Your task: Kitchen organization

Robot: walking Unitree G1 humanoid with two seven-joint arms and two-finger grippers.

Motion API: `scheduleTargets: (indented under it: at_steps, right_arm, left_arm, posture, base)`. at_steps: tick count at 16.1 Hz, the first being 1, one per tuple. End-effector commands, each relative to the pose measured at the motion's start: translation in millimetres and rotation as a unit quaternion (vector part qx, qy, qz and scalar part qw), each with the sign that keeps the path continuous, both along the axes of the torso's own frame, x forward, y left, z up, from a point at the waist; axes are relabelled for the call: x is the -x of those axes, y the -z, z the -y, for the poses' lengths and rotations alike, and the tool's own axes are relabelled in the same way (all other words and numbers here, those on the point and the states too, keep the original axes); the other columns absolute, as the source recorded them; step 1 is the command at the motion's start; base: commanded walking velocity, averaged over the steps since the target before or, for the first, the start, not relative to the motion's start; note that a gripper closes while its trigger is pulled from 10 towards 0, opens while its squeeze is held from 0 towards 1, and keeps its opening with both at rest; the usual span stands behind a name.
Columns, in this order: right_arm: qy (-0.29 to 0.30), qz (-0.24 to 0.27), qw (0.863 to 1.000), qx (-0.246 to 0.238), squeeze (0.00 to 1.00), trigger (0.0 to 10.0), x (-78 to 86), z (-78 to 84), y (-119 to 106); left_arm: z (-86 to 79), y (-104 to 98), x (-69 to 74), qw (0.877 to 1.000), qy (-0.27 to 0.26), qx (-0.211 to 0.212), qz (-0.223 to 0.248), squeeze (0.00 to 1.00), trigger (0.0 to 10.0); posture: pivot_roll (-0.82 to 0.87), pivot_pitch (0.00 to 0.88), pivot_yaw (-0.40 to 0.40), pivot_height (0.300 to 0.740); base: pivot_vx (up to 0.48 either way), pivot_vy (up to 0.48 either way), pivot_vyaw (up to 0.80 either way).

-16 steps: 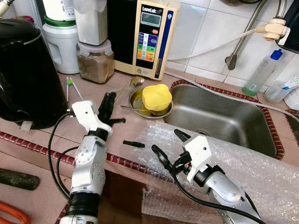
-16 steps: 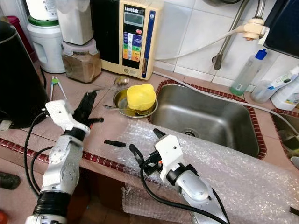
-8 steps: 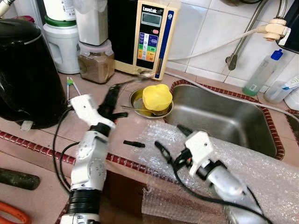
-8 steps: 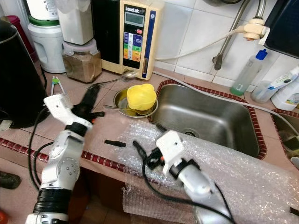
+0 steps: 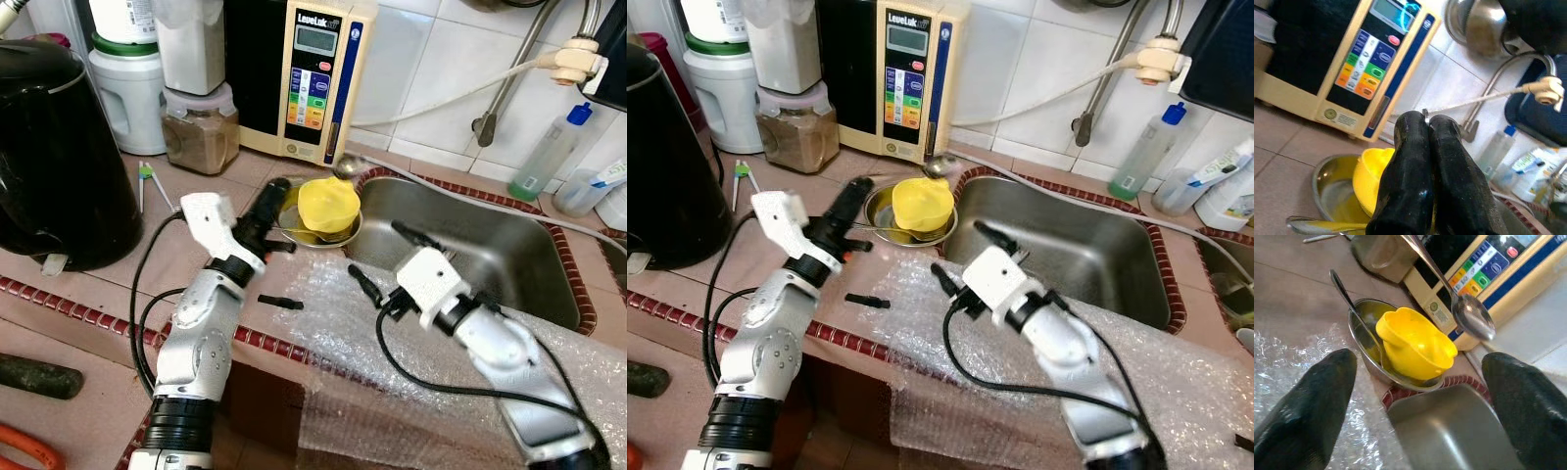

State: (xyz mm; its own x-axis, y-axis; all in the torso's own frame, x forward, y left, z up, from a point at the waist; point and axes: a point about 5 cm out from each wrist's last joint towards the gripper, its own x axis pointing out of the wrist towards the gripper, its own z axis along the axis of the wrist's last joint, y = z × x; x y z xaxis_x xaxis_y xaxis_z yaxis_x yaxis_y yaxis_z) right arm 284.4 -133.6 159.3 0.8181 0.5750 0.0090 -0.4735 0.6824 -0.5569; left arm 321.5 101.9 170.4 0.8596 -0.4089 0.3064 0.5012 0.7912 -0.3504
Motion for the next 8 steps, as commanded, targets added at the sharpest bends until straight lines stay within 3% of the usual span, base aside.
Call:
scheduleTargets:
  at_steps: [1,4,8]
  right_arm:
    - [0.0,0.007,1.0,0.024,0.0,10.0,-4.2,5.4,-0.3]
    - [0.006,0.029,0.997,0.074,0.0,10.0,-19.9,14.2,-3.7]
    - [0.013,0.038,0.991,0.125,0.0,10.0,-36.1,20.4,-1.1]
  left_arm:
    - [8.8,-1.5,4.0,1.0,0.027,-0.015,0.006,0.0,0.0]
    - [20.7,0.8,12.8,0.995,0.089,-0.035,0.007,0.0,0.0]
    - [26.3,-0.2,19.9,0.992,0.122,-0.045,0.012,0.0,0.0]
  posture:
    - [0.14,0.0,-0.09,0.74]
    - [0.15,0.0,-0.089,0.74]
    - [0.15,0.0,-0.089,0.74]
  base:
    - [0.0,0.0,0.0]
    - [0.0,0.0,0.0]
    - [0.0,0.0,0.0]
